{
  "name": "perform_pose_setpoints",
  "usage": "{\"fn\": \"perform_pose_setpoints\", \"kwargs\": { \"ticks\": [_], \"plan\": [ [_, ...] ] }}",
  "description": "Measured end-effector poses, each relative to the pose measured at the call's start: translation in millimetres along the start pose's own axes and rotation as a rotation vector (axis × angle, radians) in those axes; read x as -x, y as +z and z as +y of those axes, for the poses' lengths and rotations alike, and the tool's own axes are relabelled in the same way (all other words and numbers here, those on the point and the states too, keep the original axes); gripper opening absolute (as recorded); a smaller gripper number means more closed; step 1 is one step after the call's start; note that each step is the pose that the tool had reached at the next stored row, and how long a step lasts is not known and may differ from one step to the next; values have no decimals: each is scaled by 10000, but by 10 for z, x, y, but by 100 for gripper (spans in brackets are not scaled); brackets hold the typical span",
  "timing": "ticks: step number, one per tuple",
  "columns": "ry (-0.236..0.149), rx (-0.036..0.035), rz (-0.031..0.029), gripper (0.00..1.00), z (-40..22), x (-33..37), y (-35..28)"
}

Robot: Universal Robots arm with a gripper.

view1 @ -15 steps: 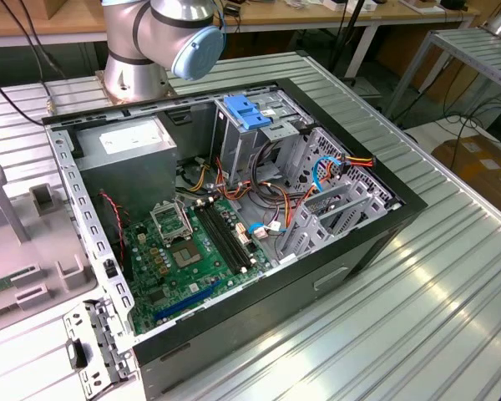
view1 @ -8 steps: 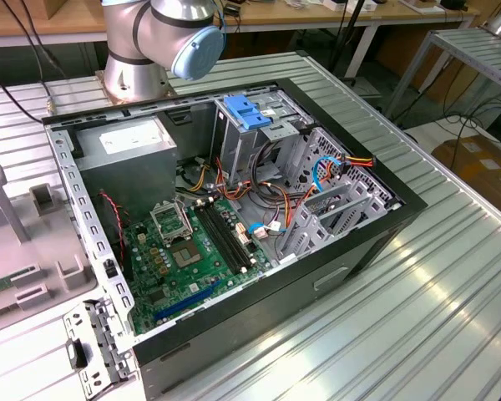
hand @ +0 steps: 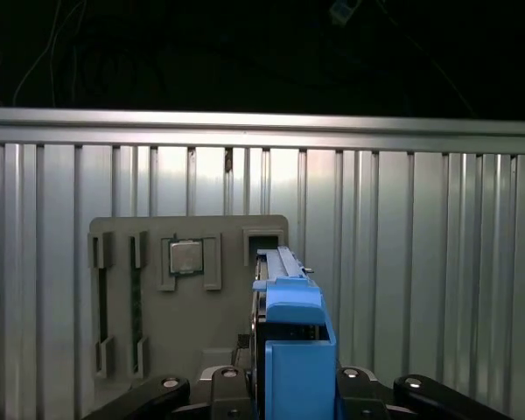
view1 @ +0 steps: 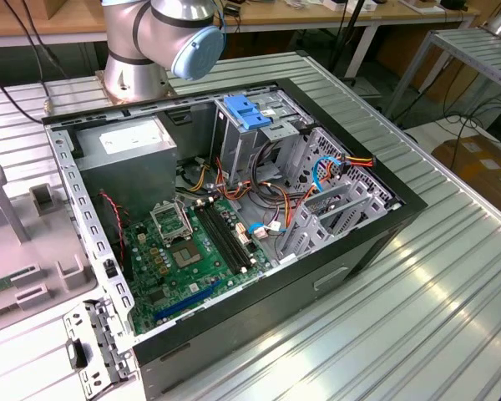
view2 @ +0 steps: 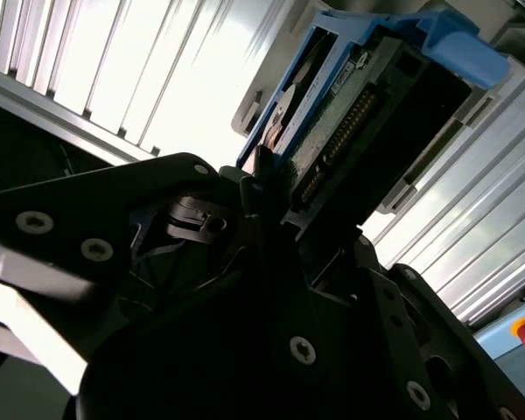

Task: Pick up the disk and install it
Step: 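Pick up the disk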

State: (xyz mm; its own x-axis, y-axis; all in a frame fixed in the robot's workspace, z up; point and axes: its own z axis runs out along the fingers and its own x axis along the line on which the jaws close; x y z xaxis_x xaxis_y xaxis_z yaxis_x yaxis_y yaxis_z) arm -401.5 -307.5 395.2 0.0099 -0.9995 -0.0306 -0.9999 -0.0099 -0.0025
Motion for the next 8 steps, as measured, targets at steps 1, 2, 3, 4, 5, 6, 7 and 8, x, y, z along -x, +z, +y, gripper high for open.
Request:
{"fn": "perform_pose_setpoints", "kwargs": {
  "ticks": [1,2,3,4,5,6,7,8],
  "plan": [
    [0,1,0,36,0,0,-8],
    [0,0,0,36,0,0,-16],
    [0,-1,0,36,0,0,-23],
    [0,0,0,36,0,1,-34],
    [0,0,0,36,0,1,-39],
    [0,0,0,36,0,1,-48],
    [0,0,0,36,0,2,-54],
    [0,0,0,36,0,2,-70]
  ]
}}
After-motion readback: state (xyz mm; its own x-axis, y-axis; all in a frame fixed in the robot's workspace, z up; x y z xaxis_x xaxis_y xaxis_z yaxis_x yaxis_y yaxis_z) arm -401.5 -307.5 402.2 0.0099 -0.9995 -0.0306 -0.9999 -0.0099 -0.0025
